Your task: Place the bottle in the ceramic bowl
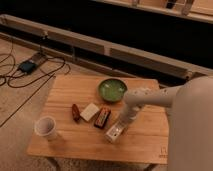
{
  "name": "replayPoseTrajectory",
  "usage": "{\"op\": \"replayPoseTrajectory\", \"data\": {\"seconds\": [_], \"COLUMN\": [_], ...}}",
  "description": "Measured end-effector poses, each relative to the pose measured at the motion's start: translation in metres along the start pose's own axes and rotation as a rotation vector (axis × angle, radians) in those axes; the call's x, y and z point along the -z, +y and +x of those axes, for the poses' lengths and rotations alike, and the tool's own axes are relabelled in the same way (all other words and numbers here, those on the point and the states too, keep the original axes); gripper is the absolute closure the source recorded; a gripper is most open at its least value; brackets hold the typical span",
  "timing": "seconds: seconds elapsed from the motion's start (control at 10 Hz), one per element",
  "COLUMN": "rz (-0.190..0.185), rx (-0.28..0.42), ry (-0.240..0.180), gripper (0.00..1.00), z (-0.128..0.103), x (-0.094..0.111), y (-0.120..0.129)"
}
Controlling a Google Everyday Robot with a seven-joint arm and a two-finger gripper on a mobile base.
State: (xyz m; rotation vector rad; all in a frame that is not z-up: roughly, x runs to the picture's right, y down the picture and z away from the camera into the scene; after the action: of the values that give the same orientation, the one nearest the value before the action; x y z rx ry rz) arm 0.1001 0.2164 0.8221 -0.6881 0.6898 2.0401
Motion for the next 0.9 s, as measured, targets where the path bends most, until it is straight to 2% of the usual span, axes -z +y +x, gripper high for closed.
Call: {"op": "replayPoseTrajectory", "data": {"seconds": [0.1,0.3,0.5,0.7,0.9], "rz": [-0.023,-0.041,-0.078,-0.086,-0.098], "rx": [0.031,0.063,0.089,0.092,0.113], "ry": [-0.028,-0.059,-0.093,-0.111,-0.138], "gripper": [1.00,1.00,1.00,1.00,1.00], "z": [-0.006,-0.015,-0.028,-0.031,-0.036], "x": [0.023,0.049,0.064,0.071,0.100], "y": [0.007,0.013,0.019,0.020,0.029]}}
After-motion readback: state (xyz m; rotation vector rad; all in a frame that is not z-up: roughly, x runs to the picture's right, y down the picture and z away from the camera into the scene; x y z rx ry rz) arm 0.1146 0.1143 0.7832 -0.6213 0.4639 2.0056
